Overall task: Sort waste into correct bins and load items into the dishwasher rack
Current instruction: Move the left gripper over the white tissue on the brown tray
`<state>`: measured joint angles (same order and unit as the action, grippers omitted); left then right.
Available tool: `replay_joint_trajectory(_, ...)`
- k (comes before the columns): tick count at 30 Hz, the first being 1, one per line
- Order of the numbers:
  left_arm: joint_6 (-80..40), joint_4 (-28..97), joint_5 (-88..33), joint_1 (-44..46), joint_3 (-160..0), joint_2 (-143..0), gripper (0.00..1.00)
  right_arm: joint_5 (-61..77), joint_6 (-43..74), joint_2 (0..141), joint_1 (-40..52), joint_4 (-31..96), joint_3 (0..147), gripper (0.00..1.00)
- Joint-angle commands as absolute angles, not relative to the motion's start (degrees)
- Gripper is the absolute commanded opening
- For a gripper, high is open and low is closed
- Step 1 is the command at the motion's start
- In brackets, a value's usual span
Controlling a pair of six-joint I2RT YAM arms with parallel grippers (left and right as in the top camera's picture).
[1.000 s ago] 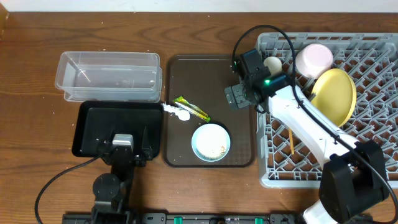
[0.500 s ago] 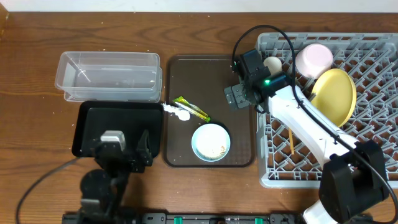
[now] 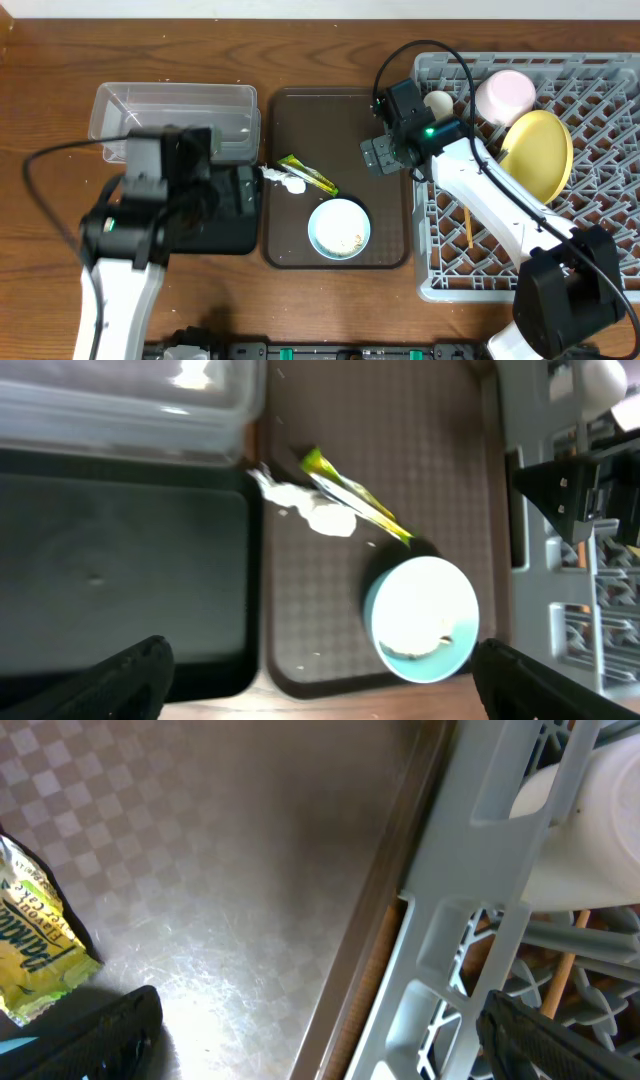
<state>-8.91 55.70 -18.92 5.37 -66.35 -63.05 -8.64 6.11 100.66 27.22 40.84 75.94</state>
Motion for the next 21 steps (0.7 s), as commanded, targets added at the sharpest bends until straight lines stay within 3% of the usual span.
replay_joint_trajectory(1, -10.41, 56.07, -25.08, 5.56, -67.31, -67.85, 0.65, -8.93, 6.81, 100.09, 27.44, 40.71, 76.01, 0.99)
replay_joint_trajectory(3, -12.27, 56.29, -25.06, 5.61, -67.29, -70.30, 0.34, -8.93, 6.81, 100.09, 27.44, 40.71, 76.01, 0.99)
replay_joint_trajectory(7, -15.86, 56.27, -23.70, 6.00, -67.02, -74.08, 0.07, -8.93, 6.81, 100.09, 27.44, 40.71, 76.01, 0.99)
replay_joint_trajectory(11, -22.92, 56.07, -13.80, 8.84, -66.50, -76.60, 0.07, -8.93, 6.81, 100.09, 27.44, 40.71, 76.01, 0.99)
replay_joint_trajectory(17, -27.38, 50.78, -9.34, 14.94, -64.79, -80.09, 0.34, -8.93, 6.81, 100.09, 27.44, 40.71, 76.01, 0.99)
replay_joint_trajectory(21, -28.82, 47.13, -9.32, 17.78, -64.60, -83.77, 0.39, -8.93, 6.81, 100.09, 27.44, 40.71, 76.01, 0.99)
